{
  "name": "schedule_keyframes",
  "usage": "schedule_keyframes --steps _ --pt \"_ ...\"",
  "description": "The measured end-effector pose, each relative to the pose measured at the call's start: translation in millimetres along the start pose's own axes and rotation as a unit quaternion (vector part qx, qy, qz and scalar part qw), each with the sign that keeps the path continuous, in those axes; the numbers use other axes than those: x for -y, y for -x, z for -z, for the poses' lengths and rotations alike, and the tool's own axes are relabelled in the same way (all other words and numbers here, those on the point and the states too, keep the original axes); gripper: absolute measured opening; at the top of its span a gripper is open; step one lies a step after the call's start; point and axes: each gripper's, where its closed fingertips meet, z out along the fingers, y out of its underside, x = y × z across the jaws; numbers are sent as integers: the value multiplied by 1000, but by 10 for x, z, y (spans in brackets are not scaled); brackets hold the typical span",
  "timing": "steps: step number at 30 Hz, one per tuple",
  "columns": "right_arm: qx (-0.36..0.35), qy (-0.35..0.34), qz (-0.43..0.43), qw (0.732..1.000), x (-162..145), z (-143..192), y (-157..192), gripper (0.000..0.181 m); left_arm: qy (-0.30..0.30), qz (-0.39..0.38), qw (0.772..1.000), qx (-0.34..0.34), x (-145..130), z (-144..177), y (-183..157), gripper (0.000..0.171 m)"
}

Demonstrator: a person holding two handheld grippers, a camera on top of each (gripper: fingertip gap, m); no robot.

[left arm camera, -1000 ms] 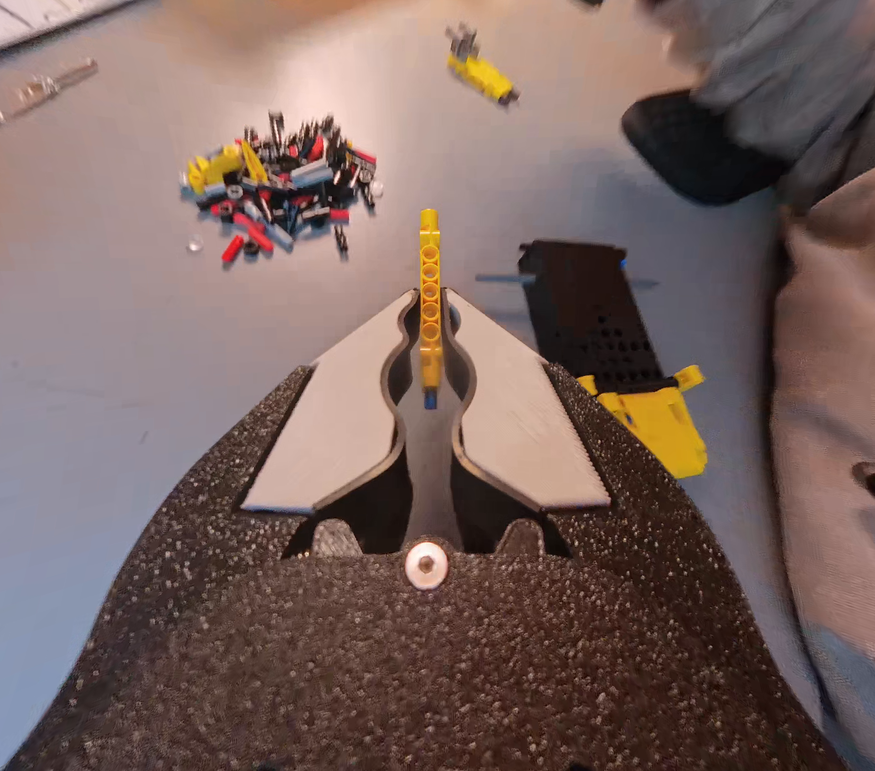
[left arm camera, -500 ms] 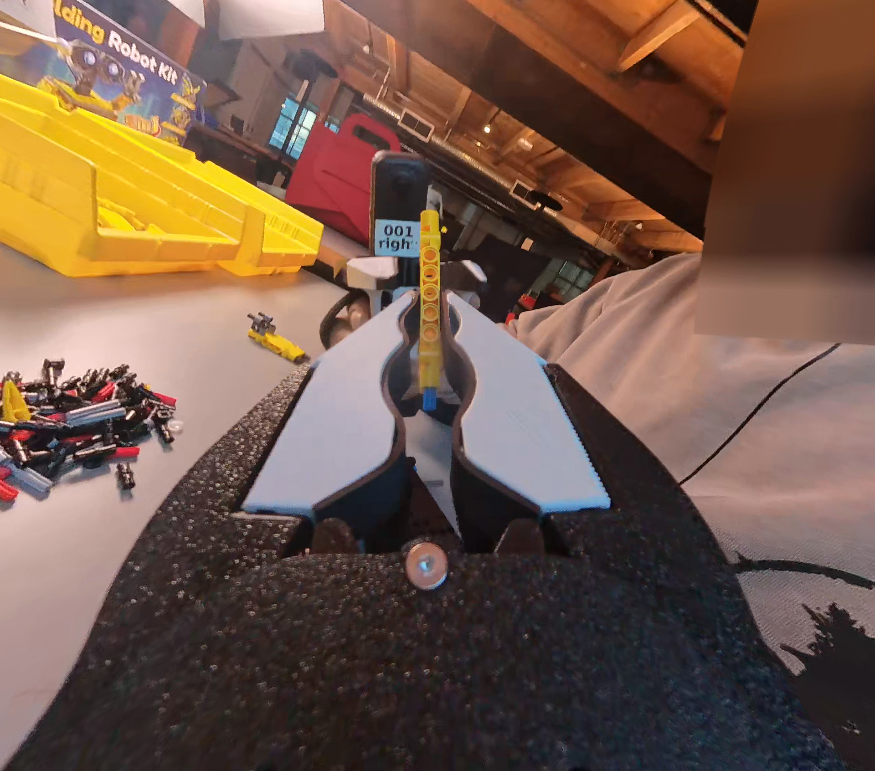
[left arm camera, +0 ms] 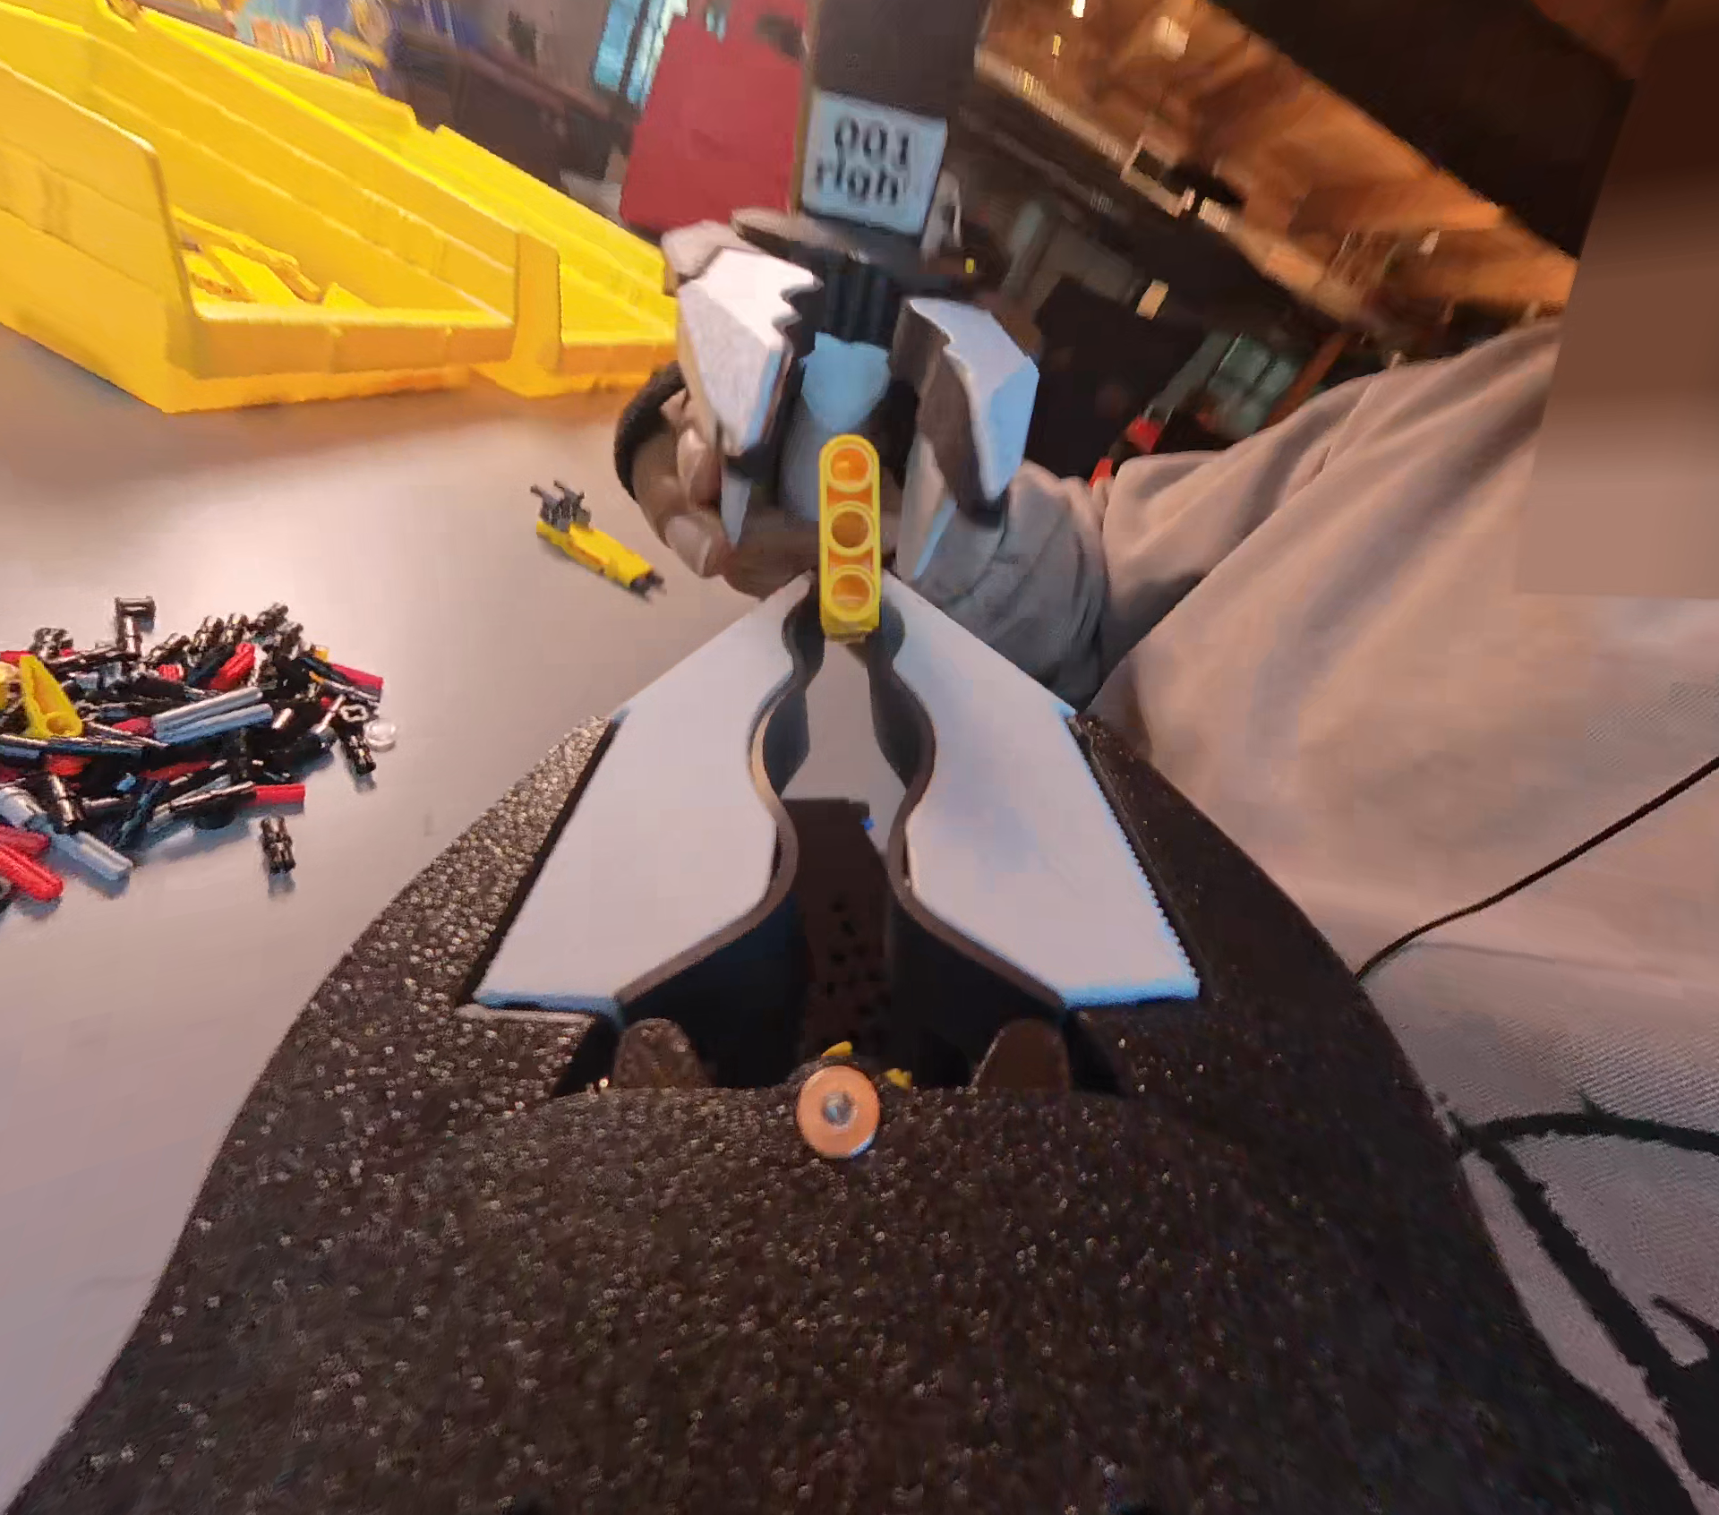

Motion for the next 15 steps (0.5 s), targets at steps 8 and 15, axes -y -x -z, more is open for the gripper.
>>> schedule_keyframes --steps 8,15 --pt "-115 -97 167 974 161 271 -4 43 -219 118 965 -83 595 498 28 5" --pt "-217 -34 319 922 65 65 -10 20 -208 137 964 -99 512 369 -40 6"
